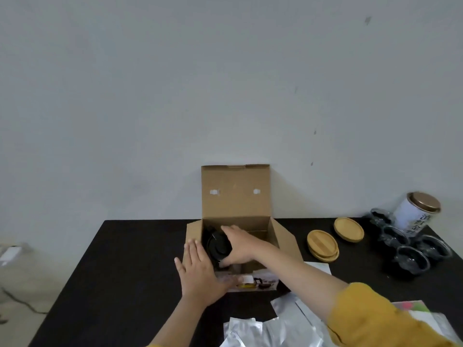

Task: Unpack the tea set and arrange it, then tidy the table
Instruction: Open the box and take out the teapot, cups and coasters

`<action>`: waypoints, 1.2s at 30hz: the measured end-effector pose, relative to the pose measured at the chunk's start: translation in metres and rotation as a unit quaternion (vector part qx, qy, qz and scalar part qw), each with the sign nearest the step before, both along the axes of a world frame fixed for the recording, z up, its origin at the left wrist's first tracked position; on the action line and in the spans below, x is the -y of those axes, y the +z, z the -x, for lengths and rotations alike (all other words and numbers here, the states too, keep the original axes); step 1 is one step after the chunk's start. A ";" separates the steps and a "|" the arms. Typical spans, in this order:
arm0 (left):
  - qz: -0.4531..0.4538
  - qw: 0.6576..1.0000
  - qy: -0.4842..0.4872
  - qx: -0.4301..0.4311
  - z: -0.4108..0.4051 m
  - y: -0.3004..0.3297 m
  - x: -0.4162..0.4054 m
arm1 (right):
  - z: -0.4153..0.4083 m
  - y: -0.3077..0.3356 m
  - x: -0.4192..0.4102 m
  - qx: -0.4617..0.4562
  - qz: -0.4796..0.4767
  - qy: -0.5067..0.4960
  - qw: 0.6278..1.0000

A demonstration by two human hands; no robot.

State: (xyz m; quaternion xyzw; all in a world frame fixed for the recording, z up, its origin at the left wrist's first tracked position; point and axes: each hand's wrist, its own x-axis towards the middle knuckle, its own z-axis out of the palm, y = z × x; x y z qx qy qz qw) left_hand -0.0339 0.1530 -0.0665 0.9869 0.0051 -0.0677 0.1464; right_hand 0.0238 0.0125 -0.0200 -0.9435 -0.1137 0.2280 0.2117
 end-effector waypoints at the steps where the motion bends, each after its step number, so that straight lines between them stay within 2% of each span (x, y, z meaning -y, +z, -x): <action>1: 0.008 1.000 -0.001 -0.002 0.000 0.000 0.000 | -0.004 0.001 -0.005 -0.007 0.029 0.010 0.999; 4: 0.011 1.000 -0.004 0.000 -0.002 -0.003 0.000 | -0.011 0.002 -0.016 -0.018 0.084 0.024 0.996; 7: -0.004 1.000 -0.015 0.015 -0.002 -0.005 0.000 | -0.014 -0.001 -0.019 -0.013 0.086 0.016 0.996; 11: -0.039 0.999 -0.018 0.009 -0.003 -0.001 -0.003 | -0.012 0.007 -0.010 0.002 0.051 -0.008 0.999; 16: -0.070 0.997 -0.034 0.000 -0.005 0.001 -0.005 | -0.002 0.058 0.020 0.034 -0.025 -0.015 0.999; 21: -0.107 0.994 -0.040 0.000 -0.009 0.001 -0.015 | 0.014 0.108 0.064 0.096 -0.106 -0.078 0.987; 24: -0.128 0.991 -0.037 -0.003 -0.014 0.003 -0.027 | 0.018 0.121 0.098 0.122 -0.109 -0.126 0.979; 30: -0.149 0.989 -0.019 -0.019 -0.029 0.008 -0.063 | 0.010 0.106 0.149 0.130 -0.038 -0.200 0.970; 36: -0.133 0.991 -0.020 -0.024 -0.038 0.007 -0.089 | 0.000 0.050 0.162 0.073 -0.012 -0.245 0.967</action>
